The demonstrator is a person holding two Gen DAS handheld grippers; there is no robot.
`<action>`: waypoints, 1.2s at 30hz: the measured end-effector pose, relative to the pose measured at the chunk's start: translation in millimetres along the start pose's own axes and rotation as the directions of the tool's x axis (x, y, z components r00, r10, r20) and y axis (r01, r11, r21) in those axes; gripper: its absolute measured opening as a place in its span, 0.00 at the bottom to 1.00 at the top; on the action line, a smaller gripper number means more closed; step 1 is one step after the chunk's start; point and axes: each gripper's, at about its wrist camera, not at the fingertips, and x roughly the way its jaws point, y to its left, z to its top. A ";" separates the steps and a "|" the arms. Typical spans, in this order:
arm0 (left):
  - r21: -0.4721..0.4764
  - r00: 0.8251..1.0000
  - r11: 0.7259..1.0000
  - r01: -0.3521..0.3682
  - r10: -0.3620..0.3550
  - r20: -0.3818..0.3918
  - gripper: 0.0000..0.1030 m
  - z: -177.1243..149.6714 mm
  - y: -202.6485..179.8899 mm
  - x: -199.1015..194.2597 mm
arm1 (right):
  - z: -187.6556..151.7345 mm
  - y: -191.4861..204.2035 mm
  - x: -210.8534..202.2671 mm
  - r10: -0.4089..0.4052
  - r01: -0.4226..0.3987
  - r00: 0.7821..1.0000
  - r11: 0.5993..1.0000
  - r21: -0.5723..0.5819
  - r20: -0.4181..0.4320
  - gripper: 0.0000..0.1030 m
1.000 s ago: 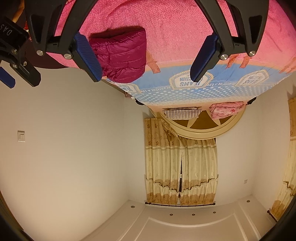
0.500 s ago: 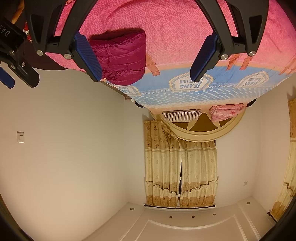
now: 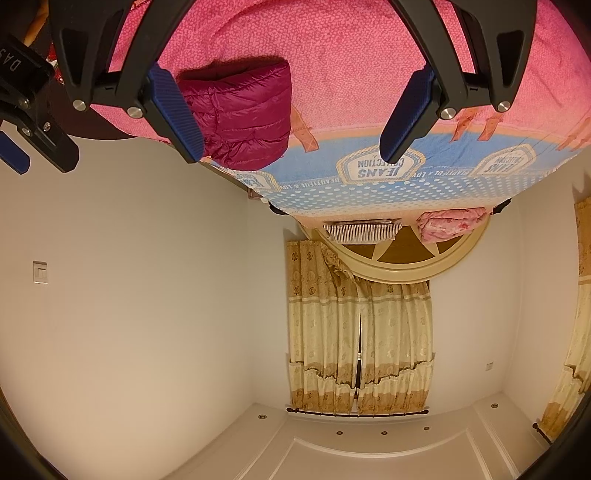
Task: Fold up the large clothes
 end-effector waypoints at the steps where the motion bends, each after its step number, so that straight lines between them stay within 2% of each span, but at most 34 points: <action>1: 0.000 1.000 1.000 -0.001 0.001 0.000 0.94 0.0 -0.3 0.0 | 0.0 -0.1 0.3 0.000 0.000 1.000 1.000 0.000 0.000 1.00; 36: 0.006 1.000 1.000 -0.021 0.021 -0.002 0.94 -6.7 -1.7 9.9 | -0.3 0.0 1.0 0.002 -0.002 1.000 1.000 0.001 -0.007 1.00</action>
